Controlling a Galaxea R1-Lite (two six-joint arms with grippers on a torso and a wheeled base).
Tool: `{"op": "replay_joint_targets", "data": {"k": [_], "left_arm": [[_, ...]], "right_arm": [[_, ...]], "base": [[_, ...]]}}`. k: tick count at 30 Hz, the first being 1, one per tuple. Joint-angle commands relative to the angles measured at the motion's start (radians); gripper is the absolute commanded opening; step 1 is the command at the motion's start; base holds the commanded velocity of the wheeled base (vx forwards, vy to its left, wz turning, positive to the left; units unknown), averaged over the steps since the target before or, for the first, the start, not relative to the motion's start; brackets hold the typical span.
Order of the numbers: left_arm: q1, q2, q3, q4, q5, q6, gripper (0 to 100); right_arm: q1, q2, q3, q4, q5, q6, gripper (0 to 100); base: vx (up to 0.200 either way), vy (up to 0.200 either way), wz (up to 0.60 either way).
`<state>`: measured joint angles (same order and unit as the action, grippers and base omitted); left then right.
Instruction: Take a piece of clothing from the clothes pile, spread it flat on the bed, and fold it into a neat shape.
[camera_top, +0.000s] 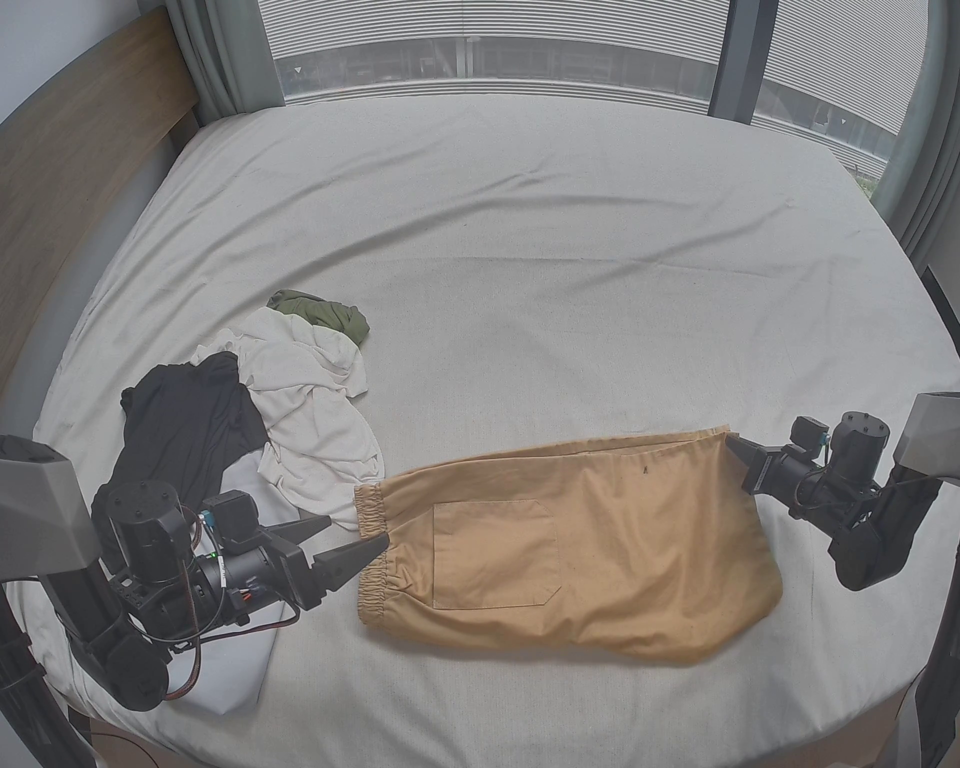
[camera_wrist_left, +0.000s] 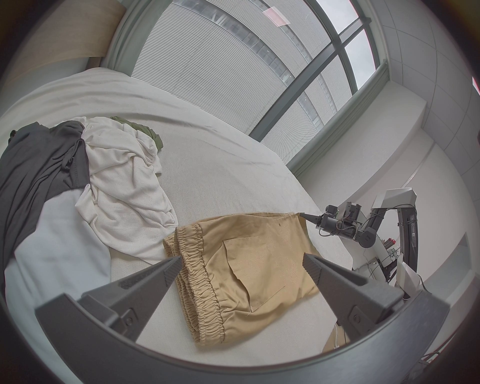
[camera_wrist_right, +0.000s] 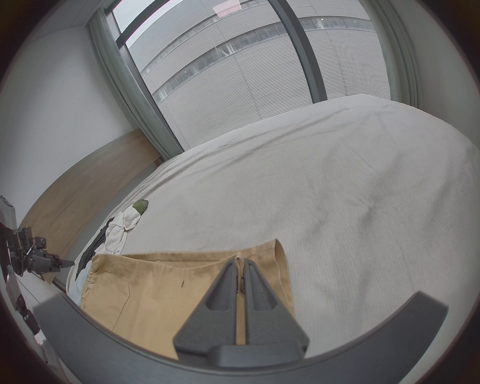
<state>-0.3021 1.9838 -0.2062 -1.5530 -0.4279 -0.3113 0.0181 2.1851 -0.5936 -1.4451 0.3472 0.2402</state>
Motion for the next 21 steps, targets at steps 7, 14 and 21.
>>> {"op": "replay_joint_targets", "data": {"k": [7,14,21], "left_arm": [[0.000,0.024,0.002,-0.001,0.003,0.000,100],[0.000,0.038,-0.001,-0.002,0.006,0.001,100],[0.001,0.049,-0.001,-0.002,0.008,0.001,100]], "right_arm": [[-0.006,0.019,-0.041,-0.001,0.001,0.001,0],[-0.004,0.058,-0.063,-0.024,0.001,0.001,0],[-0.006,0.076,-0.072,-0.044,-0.001,0.014,0]], "base": [[0.000,0.000,0.00],[0.000,0.000,0.00],[0.000,0.000,0.00]]}}
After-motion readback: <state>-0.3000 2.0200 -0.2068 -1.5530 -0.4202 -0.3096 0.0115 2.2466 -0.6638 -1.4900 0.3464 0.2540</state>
